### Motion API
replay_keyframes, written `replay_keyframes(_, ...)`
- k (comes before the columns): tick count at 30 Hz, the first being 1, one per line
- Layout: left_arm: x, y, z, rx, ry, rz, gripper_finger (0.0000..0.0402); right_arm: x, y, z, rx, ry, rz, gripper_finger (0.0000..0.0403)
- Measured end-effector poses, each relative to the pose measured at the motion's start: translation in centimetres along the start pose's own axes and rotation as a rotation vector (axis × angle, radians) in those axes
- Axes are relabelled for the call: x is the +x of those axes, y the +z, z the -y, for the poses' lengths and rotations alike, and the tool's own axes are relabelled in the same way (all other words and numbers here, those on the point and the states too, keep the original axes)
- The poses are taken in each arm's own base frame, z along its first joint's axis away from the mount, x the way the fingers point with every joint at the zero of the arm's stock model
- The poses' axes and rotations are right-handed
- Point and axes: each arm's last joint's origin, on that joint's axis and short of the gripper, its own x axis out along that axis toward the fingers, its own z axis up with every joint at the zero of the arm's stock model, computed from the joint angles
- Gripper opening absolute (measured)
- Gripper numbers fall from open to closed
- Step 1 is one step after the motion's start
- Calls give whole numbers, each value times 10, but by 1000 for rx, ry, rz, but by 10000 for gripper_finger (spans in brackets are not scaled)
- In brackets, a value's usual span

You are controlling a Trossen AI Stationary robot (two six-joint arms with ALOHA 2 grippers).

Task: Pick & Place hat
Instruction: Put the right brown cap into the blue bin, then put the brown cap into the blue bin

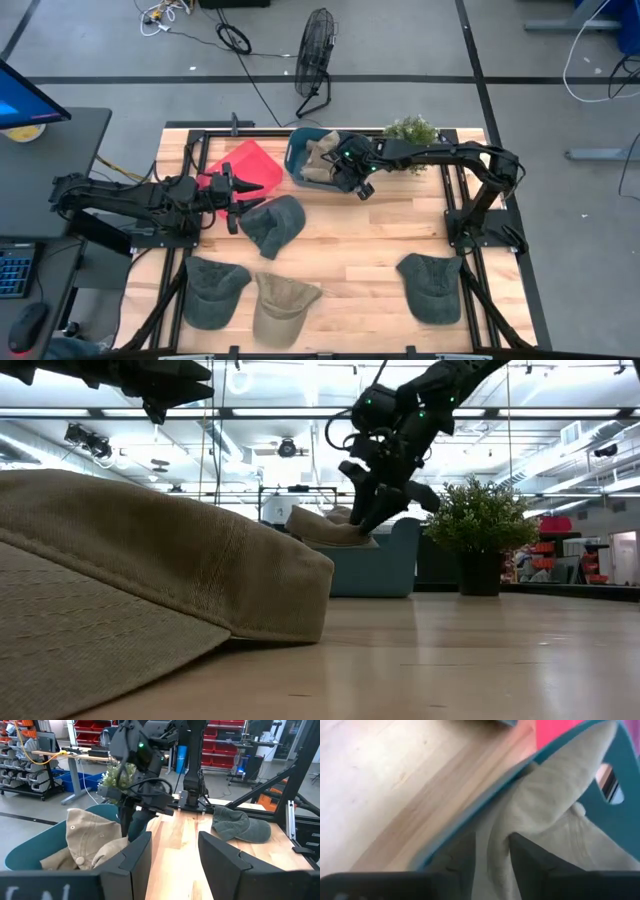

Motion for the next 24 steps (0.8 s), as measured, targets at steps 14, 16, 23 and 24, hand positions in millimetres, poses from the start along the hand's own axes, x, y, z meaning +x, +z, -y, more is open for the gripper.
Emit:
replay_keyframes(14, 13, -9, 19, 35, -208, -55, 165, -64, 61, -35, 159, -65, 66, 140)
replay_keyframes(16, 17, -12, 23, 57, -231, -74, 165, -70, 68, -42, 199, -54, 86, 136)
replay_keyframes(23, 25, -25, 44, 28, -434, -151, 165, -76, 89, -64, 322, 22, 111, 128)
replay_keyframes(24, 26, -26, 47, 8, -462, -168, 165, -76, 92, -67, 332, 30, 114, 128)
